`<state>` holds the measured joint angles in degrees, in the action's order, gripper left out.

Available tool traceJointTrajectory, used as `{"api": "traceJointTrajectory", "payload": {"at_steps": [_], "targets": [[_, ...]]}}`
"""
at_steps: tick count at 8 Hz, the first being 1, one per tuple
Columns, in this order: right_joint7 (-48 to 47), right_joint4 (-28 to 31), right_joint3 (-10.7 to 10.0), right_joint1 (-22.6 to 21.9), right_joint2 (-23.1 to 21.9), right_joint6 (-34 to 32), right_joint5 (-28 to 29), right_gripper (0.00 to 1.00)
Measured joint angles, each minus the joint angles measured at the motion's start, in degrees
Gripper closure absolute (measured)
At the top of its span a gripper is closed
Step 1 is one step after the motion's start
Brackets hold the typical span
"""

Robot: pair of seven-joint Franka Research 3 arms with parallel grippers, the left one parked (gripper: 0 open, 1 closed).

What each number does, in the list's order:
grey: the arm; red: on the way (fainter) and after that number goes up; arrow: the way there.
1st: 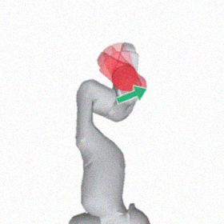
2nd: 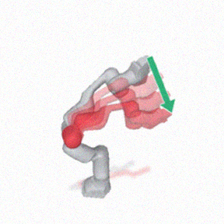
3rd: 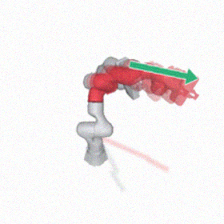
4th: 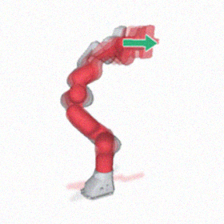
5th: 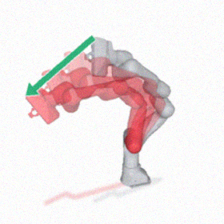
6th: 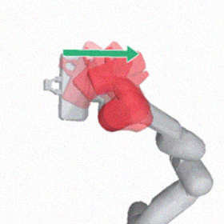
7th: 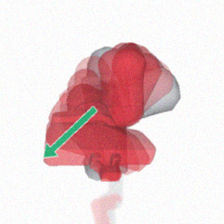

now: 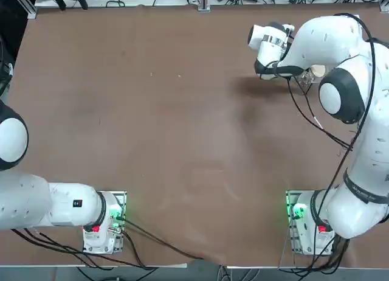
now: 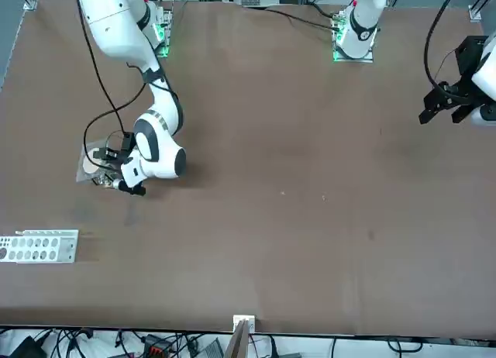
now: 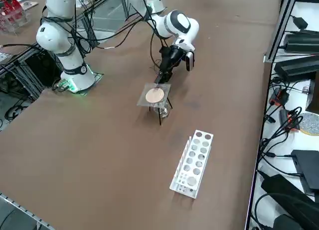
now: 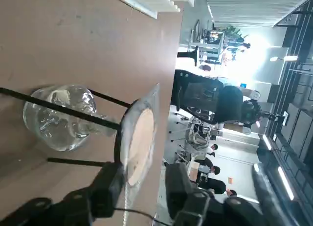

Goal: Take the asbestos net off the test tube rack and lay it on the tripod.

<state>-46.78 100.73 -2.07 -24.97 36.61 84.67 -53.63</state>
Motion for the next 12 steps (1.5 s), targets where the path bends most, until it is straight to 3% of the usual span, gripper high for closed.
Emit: {"api": "traceJointTrajectory", "payload": {"at_steps": [2, 3, 6, 12], "targets": [[0.12, -0.7, 0.0, -0.33, 0.0, -0.11, 0.0, 0.06], [0.41, -1.08, 0.0, -0.57, 0.0, -0.22, 0.02, 0.0], [9.16, -7.25, 0.02, -1.58, -0.32, -4.36, 4.34, 0.0], [35.88, -34.64, -1.87, 0.6, -2.27, -20.27, 14.87, 0.0]]}}
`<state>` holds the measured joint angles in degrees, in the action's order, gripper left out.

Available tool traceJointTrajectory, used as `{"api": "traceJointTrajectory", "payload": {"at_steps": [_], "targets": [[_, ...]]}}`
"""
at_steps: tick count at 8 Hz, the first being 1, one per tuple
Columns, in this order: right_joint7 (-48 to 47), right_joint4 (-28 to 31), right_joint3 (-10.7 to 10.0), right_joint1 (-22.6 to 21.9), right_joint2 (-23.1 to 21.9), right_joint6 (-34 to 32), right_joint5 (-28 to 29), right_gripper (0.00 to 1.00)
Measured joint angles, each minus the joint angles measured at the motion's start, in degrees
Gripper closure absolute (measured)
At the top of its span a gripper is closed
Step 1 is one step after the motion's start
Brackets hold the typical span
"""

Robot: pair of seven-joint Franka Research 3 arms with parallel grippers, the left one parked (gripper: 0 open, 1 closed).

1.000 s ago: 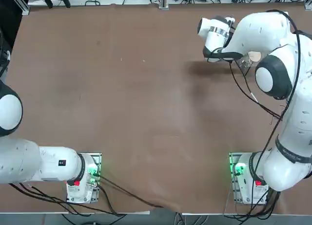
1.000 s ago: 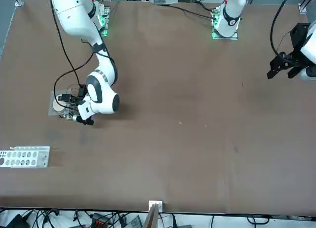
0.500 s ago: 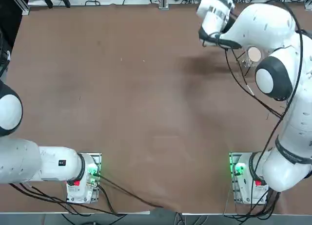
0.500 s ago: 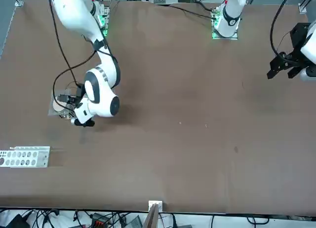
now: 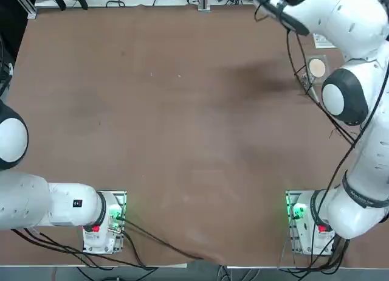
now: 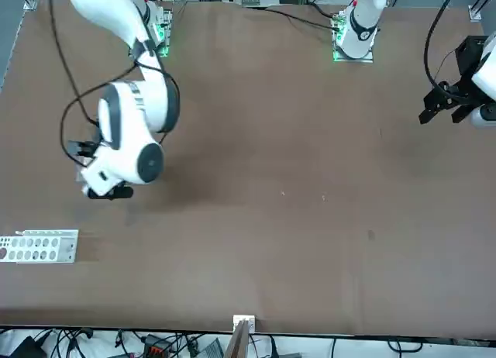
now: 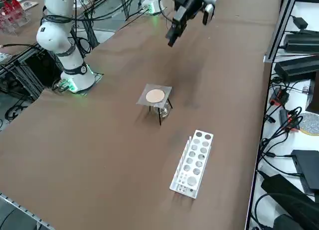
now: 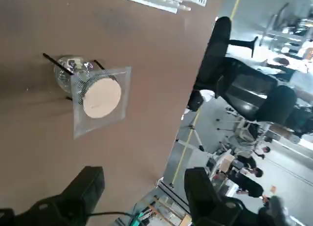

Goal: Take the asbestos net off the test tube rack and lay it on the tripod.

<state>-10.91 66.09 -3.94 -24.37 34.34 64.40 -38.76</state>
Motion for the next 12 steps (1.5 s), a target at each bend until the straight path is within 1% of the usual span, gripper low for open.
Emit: {"api": "traceJointTrajectory", "payload": {"at_steps": [2, 3, 6, 7, 8, 9, 10, 11, 12], "targets": [[6.3, -5.7, -0.17, 3.83, -1.51, -1.92, 3.64, 0.0], [7.88, -7.01, -0.25, 6.16, -3.58, -2.24, 7.77, 0.0], [9.16, -7.65, -0.36, 13.72, -10.7, -2.17, 22.67, 0.0], [9.2, -7.69, -0.37, 15.76, -12.57, -1.9, 26.8, 0.0], [9.13, -7.66, -0.28, 17.18, -14.18, -0.71, 29.37, 0.0], [9.04, -6.9, -0.09, 18.42, -15.73, 2.08, 31.7, 0.0], [8.93, -4.23, 0.11, 19.89, -17.84, 6.24, 34.85, 0.0], [8.9, 0.06, 0.21, 21.33, -20.66, 10.09, 37.71, 0.0], [8.9, 5.77, 0.52, 22.58, -24.23, 13.61, 39.17, 0.0]]}}
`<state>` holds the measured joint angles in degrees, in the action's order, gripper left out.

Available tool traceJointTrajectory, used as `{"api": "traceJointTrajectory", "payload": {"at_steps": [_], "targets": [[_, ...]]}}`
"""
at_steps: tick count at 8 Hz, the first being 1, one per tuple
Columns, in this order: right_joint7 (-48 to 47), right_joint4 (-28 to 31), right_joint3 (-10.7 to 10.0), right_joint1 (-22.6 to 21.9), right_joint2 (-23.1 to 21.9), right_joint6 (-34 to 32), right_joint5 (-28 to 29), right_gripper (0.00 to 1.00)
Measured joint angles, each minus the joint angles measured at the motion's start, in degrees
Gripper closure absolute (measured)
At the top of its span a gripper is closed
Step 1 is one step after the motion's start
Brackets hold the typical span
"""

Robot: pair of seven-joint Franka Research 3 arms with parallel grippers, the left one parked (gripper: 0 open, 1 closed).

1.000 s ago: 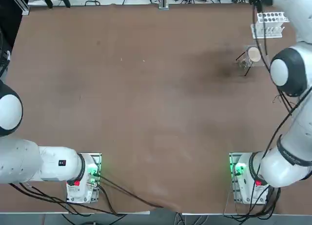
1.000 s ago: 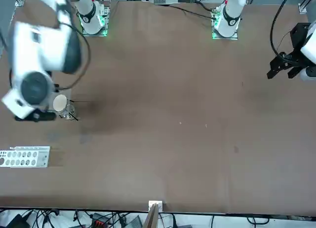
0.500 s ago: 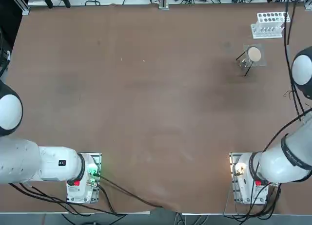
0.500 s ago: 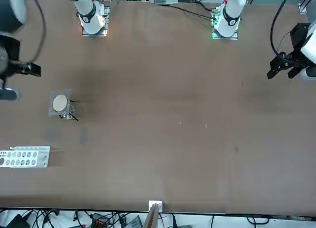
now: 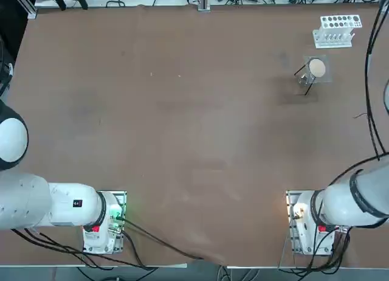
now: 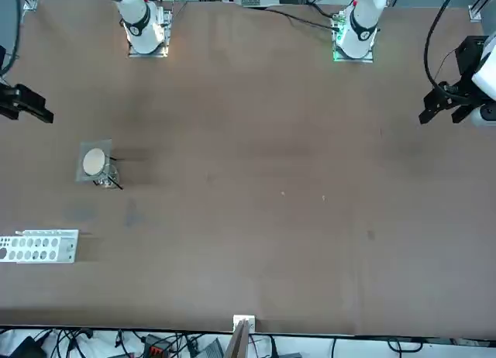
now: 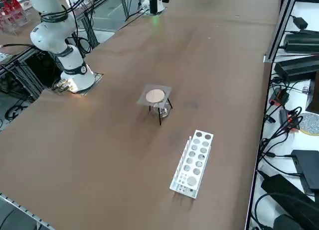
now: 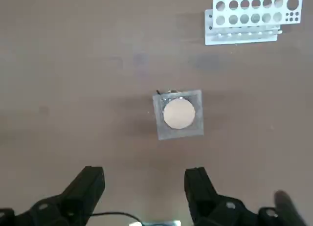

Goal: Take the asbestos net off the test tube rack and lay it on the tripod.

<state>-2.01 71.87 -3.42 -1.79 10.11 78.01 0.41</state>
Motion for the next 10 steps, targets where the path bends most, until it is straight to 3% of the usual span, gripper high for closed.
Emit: {"api": "traceJointTrajectory", "payload": {"at_steps": [4, 6, 10], "targets": [[0.01, 24.27, 2.49, 0.94, -16.26, 12.05, 0.22, 0.0], [0.04, 27.9, 2.82, 0.65, -19.59, 12.85, 0.22, 0.0], [0.19, 28.29, 2.17, -1.86, -19.77, 13.71, -1.56, 0.0]]}}
